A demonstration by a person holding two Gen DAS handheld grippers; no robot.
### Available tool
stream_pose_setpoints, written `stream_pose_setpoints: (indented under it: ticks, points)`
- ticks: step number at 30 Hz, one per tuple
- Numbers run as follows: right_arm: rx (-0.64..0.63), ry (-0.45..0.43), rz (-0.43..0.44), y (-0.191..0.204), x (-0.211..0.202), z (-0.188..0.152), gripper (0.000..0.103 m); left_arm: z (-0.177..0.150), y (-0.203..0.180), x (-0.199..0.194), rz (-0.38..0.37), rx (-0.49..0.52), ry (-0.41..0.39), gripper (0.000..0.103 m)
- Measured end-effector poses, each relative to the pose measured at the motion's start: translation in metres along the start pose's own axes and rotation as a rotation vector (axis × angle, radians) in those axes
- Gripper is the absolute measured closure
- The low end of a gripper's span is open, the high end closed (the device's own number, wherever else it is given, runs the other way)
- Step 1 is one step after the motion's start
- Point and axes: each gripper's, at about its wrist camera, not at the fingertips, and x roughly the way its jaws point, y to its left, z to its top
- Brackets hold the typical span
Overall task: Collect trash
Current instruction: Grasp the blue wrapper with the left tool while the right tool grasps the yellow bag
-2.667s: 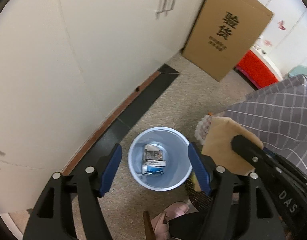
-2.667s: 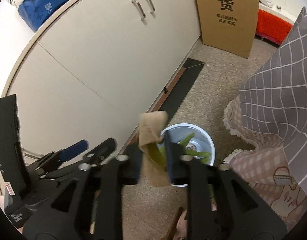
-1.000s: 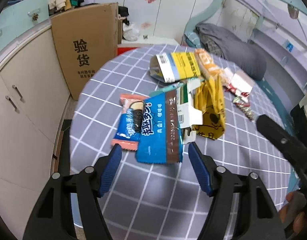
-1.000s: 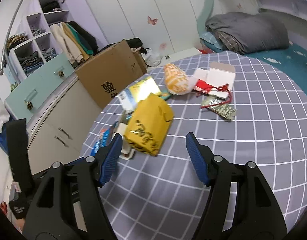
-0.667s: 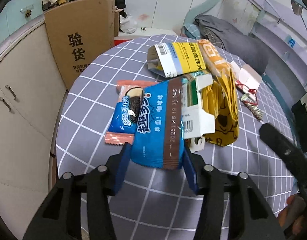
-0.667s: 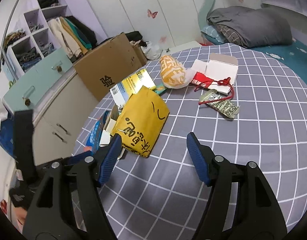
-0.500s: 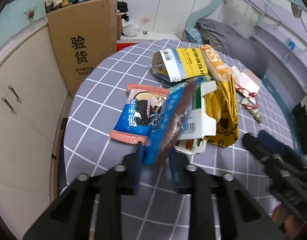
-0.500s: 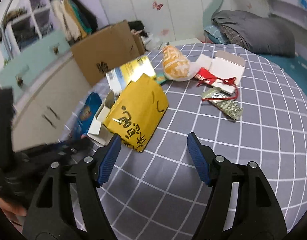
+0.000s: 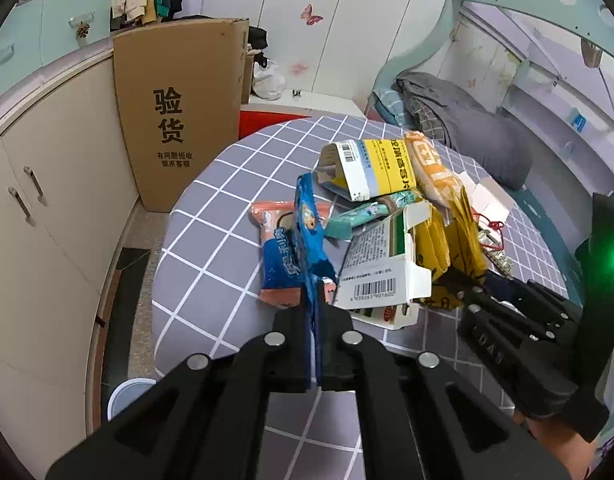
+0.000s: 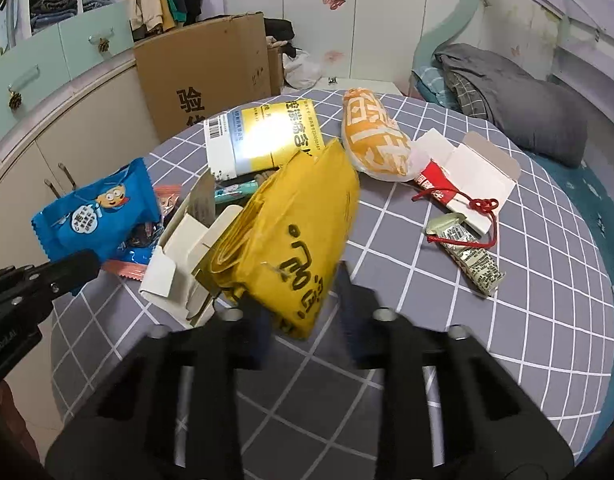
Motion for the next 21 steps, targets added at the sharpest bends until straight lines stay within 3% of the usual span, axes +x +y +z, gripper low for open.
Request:
stream_pose_setpoints:
  ticks: [12, 16, 21]
  points:
    - [0.079, -0.152, -0.002, -0.027, -0.069, 0.005, 0.098, -0.005, -0.003, -0.047, -0.034, -0.020, -0.123, 0.103]
    - [0.059, -0.197, 0.044, -0.010, -0.096, 0.007, 0.098, -0.011, 0.001, -0.073, -0.042, -0.025, -0.161, 0.103]
    - [-0.004, -0.229, 0.138, 0.039, -0.122, 0.009, 0.098, -0.025, 0.020, -0.111, -0.025, -0.043, -0.207, 0.103]
